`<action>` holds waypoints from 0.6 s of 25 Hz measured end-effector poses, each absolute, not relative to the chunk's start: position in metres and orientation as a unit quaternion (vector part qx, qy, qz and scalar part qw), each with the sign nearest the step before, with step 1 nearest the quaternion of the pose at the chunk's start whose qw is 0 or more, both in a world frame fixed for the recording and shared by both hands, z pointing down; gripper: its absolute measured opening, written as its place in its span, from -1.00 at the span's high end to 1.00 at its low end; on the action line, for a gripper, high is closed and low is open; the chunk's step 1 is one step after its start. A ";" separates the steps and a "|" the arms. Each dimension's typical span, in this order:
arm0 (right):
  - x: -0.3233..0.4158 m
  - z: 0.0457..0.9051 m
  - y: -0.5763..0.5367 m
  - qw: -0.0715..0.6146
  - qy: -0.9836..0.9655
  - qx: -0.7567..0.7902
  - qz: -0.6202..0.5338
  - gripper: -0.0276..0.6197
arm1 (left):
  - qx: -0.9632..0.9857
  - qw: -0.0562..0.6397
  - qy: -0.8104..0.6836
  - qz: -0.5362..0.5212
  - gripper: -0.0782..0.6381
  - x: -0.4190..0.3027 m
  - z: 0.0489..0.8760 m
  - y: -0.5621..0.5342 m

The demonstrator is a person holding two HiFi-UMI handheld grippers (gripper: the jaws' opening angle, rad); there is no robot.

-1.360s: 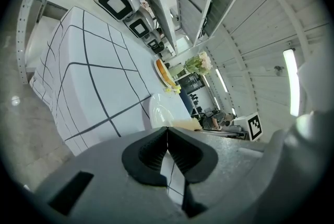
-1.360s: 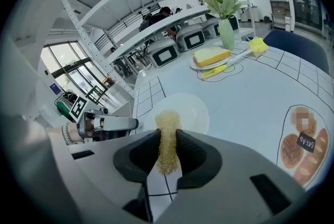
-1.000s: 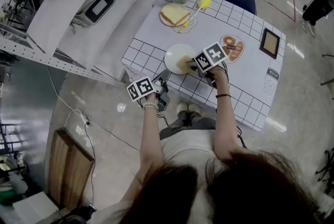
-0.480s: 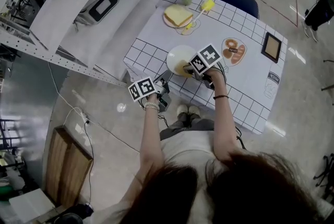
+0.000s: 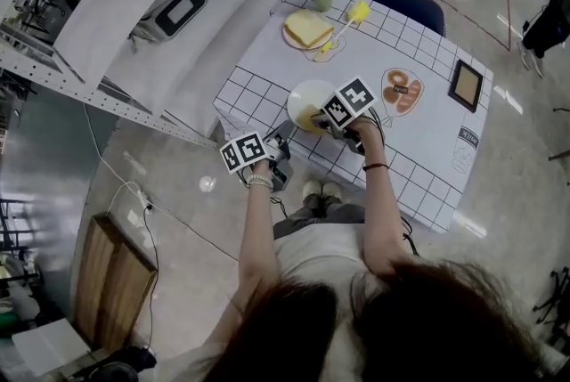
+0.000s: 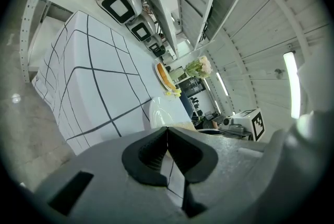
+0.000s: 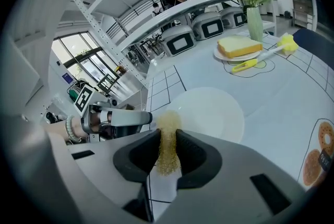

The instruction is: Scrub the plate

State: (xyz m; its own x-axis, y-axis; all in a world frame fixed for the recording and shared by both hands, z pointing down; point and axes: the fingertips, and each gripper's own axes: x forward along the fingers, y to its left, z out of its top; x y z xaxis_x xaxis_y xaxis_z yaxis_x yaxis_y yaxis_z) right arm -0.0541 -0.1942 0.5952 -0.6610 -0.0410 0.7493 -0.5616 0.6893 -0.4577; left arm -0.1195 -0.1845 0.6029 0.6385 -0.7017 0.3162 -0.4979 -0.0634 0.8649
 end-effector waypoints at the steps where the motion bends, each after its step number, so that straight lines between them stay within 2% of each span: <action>1: -0.055 0.596 -0.194 0.371 -0.841 0.177 0.351 0.67 | 0.723 0.545 -0.414 -0.093 0.75 -0.119 0.603 -0.185; 15: -0.071 0.596 -0.203 0.379 -0.843 0.166 0.345 0.67 | 0.721 0.553 -0.408 -0.088 0.75 -0.125 0.607 -0.187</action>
State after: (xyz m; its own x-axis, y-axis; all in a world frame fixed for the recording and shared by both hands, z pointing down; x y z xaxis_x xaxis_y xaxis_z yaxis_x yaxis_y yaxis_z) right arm -0.0712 -0.2026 0.5964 -0.6572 -0.0192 0.7535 -0.5416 0.7072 -0.4544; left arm -0.1245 -0.1873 0.6072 0.6513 -0.6861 0.3242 -0.4912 -0.0557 0.8692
